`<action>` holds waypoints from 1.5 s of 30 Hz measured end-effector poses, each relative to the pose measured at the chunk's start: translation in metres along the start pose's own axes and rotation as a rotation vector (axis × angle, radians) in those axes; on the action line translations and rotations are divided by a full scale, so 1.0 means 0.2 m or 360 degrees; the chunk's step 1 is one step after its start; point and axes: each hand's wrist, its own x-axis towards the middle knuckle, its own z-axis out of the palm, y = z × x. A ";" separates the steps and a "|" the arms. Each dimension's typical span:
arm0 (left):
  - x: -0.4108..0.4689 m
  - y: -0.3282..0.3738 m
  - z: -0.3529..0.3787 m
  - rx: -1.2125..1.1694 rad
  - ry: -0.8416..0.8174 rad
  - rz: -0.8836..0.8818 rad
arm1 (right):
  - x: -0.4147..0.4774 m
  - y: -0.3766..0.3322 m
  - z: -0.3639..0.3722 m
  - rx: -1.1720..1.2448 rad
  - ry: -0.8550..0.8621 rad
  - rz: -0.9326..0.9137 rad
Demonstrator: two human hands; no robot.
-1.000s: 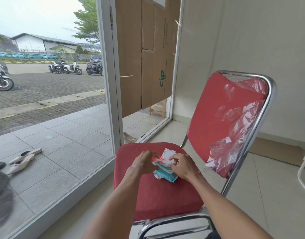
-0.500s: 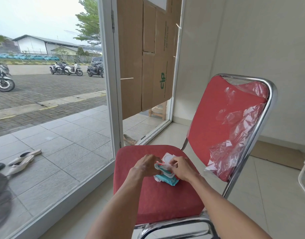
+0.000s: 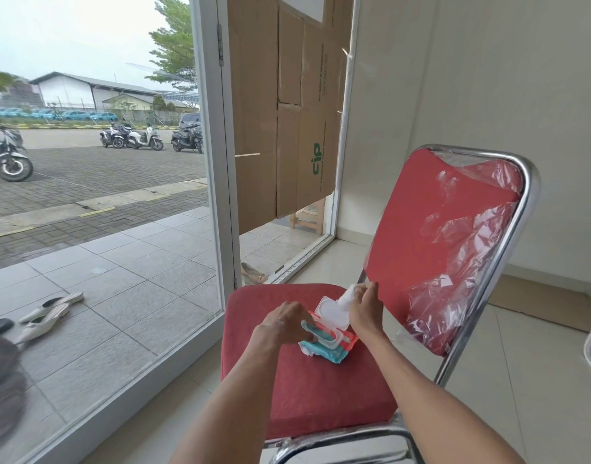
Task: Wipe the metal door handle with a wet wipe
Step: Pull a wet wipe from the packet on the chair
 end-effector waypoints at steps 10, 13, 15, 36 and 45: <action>-0.03 0.03 -0.02 -0.0100 0.0350 -0.0081 | -0.01 0.06 -0.04 0.0238 -0.0318 0.0098; -0.04 0.05 -0.05 -0.0110 0.0410 -0.0061 | -0.04 0.07 -0.02 -0.0085 -0.0456 -0.0060; -0.05 0.05 -0.06 -0.0008 0.0318 0.0018 | -0.09 0.07 0.00 -0.0244 -0.0518 -0.0186; -0.04 0.10 -0.07 0.0265 0.0342 -0.0106 | -0.11 -0.06 -0.03 -0.0605 -0.0419 -0.0456; 0.03 0.34 -0.78 0.0245 0.0450 -0.0253 | 0.09 -0.75 -0.24 -0.0499 -0.0433 -0.0372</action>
